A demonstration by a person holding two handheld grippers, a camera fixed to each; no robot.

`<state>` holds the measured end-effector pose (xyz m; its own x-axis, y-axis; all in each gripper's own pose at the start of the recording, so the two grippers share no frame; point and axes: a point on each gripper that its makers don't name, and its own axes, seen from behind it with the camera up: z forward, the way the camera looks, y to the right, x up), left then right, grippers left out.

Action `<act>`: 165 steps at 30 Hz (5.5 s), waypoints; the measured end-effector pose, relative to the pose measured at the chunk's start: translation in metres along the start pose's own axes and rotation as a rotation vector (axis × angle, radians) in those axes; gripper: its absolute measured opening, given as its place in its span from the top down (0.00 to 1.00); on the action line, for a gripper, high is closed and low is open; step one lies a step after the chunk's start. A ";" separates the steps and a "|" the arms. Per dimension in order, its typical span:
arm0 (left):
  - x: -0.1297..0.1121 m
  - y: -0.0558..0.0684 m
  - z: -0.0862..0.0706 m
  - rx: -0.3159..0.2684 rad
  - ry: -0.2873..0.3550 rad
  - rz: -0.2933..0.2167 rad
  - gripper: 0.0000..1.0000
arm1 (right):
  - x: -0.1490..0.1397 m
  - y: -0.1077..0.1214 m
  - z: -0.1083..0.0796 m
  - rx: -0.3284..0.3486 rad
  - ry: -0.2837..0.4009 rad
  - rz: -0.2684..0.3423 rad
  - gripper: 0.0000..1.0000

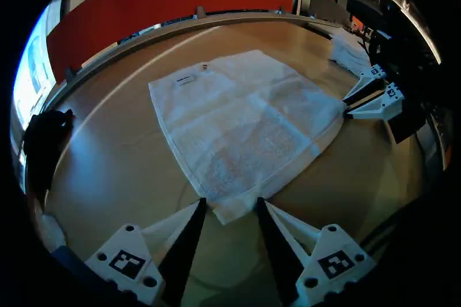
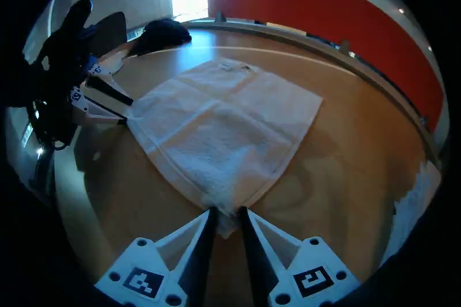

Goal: Fold towel

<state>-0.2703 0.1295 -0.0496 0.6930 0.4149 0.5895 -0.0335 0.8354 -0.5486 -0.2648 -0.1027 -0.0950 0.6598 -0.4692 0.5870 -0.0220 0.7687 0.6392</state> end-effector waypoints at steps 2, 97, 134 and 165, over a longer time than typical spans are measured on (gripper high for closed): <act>0.000 0.001 0.001 0.001 0.000 0.000 0.44 | 0.000 0.000 0.000 -0.001 0.000 -0.002 0.69; 0.075 -0.005 -0.061 0.066 -0.028 -0.134 0.83 | 0.078 0.017 -0.066 -0.025 0.000 0.018 0.84; 0.074 -0.053 0.023 0.125 -0.068 -0.076 0.67 | 0.067 0.065 0.009 -0.101 -0.084 0.048 0.53; 0.079 -0.073 -0.002 0.183 -0.007 -0.135 0.10 | 0.072 0.082 -0.003 -0.192 -0.017 0.072 0.08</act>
<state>-0.2116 0.1005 0.0358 0.6950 0.2968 0.6549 -0.0713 0.9348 -0.3479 -0.2168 -0.0727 -0.0018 0.6491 -0.4159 0.6370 0.0757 0.8684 0.4900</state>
